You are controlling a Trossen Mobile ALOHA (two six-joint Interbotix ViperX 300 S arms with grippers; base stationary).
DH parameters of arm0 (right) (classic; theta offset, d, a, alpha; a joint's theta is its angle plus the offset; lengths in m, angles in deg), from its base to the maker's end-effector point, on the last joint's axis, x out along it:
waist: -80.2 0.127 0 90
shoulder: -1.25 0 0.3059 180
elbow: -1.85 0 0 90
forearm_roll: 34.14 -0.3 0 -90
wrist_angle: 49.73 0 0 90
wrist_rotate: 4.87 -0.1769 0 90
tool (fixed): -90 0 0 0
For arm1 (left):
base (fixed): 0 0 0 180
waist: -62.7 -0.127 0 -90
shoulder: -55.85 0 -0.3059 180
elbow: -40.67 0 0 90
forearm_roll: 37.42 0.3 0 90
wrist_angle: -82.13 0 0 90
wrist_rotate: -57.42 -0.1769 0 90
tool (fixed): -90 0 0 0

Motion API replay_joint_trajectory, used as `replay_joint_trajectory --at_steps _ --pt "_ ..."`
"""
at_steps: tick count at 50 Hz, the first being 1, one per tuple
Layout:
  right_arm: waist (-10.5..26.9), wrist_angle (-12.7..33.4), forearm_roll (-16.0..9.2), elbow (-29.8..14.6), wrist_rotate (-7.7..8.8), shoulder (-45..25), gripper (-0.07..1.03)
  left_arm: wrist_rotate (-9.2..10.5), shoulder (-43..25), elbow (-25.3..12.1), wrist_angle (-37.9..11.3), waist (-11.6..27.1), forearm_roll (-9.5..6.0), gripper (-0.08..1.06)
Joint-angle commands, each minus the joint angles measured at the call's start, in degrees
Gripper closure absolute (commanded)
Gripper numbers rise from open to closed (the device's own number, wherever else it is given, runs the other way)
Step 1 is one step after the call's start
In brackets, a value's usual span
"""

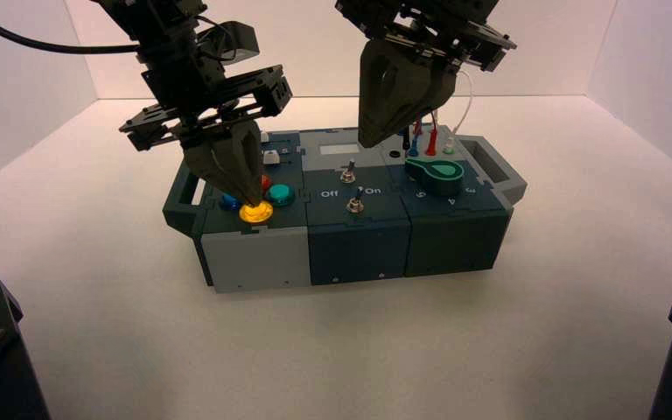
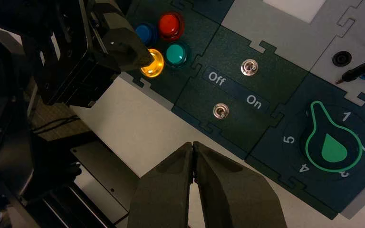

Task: Push the yellow button with the left gripper.

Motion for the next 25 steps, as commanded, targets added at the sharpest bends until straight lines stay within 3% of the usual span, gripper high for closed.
replay_joint_trajectory --at_steps 1,11,25 --pt "0.35 -0.26 -0.26 -1.93 0.0 0.44 0.98 -0.18 0.35 -0.44 -0.09 0.26 0.18 1.01" --pt "0.35 -0.18 -0.18 -2.64 0.26 0.53 0.98 -0.35 1.49 -1.49 -2.37 0.26 0.53 1.01" --pt "0.26 2.11 1.05 -3.87 1.41 1.23 0.98 -1.05 4.92 -6.42 -11.07 0.26 1.93 1.01"
